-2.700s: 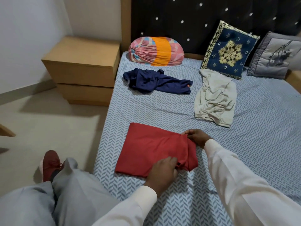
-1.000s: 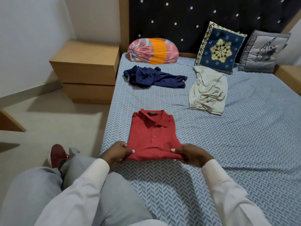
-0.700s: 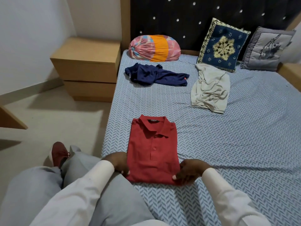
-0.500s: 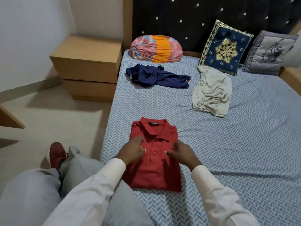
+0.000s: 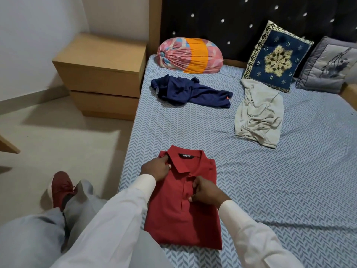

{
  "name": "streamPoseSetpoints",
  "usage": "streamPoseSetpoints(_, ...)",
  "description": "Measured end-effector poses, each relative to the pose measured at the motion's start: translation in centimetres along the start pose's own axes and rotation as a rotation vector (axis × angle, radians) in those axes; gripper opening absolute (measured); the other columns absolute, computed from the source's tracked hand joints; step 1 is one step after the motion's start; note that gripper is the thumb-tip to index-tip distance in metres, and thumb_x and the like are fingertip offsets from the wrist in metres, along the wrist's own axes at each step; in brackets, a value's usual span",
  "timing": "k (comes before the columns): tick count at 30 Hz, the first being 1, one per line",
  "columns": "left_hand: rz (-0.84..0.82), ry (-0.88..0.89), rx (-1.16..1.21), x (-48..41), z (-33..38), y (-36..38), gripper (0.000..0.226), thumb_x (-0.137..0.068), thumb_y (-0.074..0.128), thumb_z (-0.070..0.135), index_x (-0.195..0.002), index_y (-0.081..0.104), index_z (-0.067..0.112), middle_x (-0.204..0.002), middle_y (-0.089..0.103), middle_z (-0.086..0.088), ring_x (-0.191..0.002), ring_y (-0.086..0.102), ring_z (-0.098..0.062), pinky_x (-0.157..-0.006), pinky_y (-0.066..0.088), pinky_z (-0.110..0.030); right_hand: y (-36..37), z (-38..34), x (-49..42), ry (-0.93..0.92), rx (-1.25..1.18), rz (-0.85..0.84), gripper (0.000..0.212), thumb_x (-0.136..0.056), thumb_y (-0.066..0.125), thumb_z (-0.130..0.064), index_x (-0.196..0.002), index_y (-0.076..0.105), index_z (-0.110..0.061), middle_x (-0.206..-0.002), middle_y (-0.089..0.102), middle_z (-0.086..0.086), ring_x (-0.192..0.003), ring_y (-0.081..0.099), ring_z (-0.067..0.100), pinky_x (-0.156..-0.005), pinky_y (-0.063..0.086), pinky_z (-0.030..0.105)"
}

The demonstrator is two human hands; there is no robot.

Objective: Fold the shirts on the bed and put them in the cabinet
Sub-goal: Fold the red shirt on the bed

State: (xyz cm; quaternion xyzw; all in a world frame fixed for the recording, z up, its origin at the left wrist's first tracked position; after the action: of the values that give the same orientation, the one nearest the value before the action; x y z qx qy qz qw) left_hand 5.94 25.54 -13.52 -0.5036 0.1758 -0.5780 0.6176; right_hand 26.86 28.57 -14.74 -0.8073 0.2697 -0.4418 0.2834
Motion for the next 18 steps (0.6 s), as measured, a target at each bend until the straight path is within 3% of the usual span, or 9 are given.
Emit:
streamPoseSetpoints(5, 0.105, -0.08, 0.091, 0.4, -0.4, 0.4, 0.049, -0.094, 0.045, 0.041, -0.142, 0.037, 0.039, -0.122, 0.061, -0.01, -0.111, 0.06, -0.033, -0.087, 0.047, -0.042, -0.1, -0.4, -0.1, 0.007, -0.018, -0.086, 0.051, -0.068, 0.089, -0.026, -0.099, 0.049, -0.019, -0.084, 0.059, -0.004, -0.078, 0.057, 0.016, -0.071, 0.047, 0.028)
streamPoseSetpoints(8, 0.289, -0.161, 0.227, 1.5, 0.2, -1.1, 0.037, -0.092, 0.047, 0.027, -0.129, 0.046, 0.019, -0.117, 0.062, -0.01, -0.102, 0.062, -0.035, -0.083, 0.048, -0.042, -0.6, -0.3, 0.5, 0.068, -0.119, -0.208, 0.041, -0.073, 0.087, -0.034, -0.094, 0.056, -0.017, -0.083, 0.063, 0.001, -0.073, 0.06, 0.014, -0.069, 0.055, 0.029)
streamPoseSetpoints(10, 0.486, -0.074, 0.324, 2.7, 2.1, -2.9, 0.026, -0.091, 0.049, 0.019, -0.117, 0.049, 0.015, -0.114, 0.058, -0.009, -0.095, 0.061, -0.034, -0.077, 0.048, -0.041, -2.0, -0.6, 0.6, 0.069, -0.159, -0.175, 0.031, -0.079, 0.081, -0.039, -0.081, 0.06, -0.016, -0.074, 0.063, 0.002, -0.066, 0.059, 0.013, -0.063, 0.053, 0.026)
streamPoseSetpoints(11, 0.544, 0.055, 0.347, 3.3, 3.7, -3.5, 0.024, -0.091, 0.051, 0.017, -0.115, 0.05, 0.015, -0.114, 0.055, -0.006, -0.094, 0.06, -0.032, -0.076, 0.049, -0.041, -3.2, -0.8, 0.4, 0.041, -0.162, -0.06, 0.032, -0.081, 0.078, -0.041, -0.074, 0.058, -0.017, -0.068, 0.061, -0.002, -0.061, 0.057, 0.011, -0.06, 0.05, 0.025)
streamPoseSetpoints(13, 0.497, 0.285, 0.295, 3.7, 6.0, -2.5, 0.028, -0.09, 0.057, 0.019, -0.118, 0.051, 0.018, -0.115, 0.053, -0.002, -0.099, 0.058, -0.026, -0.081, 0.049, -0.041, -5.1, -1.8, 0.1, -0.058, -0.152, 0.245, 0.033, -0.084, 0.074, -0.041, -0.069, 0.053, -0.02, -0.063, 0.057, -0.009, -0.058, 0.053, 0.007, -0.057, 0.041, 0.023)
streamPoseSetpoints(14, 0.425, 0.298, 0.25, 3.4, 6.0, -1.4, 0.032, -0.088, 0.061, 0.02, -0.119, 0.052, 0.019, -0.117, 0.053, -0.003, -0.103, 0.057, -0.025, -0.085, 0.048, -0.04, -5.2, -2.5, 0.2, -0.113, -0.161, 0.344, 0.028, -0.085, 0.073, -0.038, -0.072, 0.054, -0.02, -0.066, 0.057, -0.009, -0.061, 0.053, 0.006, -0.058, 0.039, 0.023)
streamPoseSetpoints(18, 0.214, -0.016, 0.35, 1.5, 1.3, 1.3, 0.045, -0.077, 0.077, 0.023, -0.112, 0.051, 0.015, -0.111, 0.056, -0.006, -0.104, 0.057, -0.026, -0.09, 0.047, -0.036, -1.3, -4.7, -0.8, -0.271, -0.058, 0.303, 0.012, -0.085, 0.07, -0.021, -0.092, 0.062, -0.016, -0.091, 0.055, 0.001, -0.083, 0.057, 0.018, -0.079, 0.047, 0.033)
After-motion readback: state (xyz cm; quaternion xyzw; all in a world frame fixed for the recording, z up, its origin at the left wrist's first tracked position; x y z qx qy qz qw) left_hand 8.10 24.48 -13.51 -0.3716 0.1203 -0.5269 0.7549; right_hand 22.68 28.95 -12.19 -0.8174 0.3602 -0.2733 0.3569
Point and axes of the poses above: each hand's wrist, its own x-axis away from the middle knuckle, its own y-axis out of the palm, z = x × y, the point moved 8 cm from there along -x, towards the middle knuckle
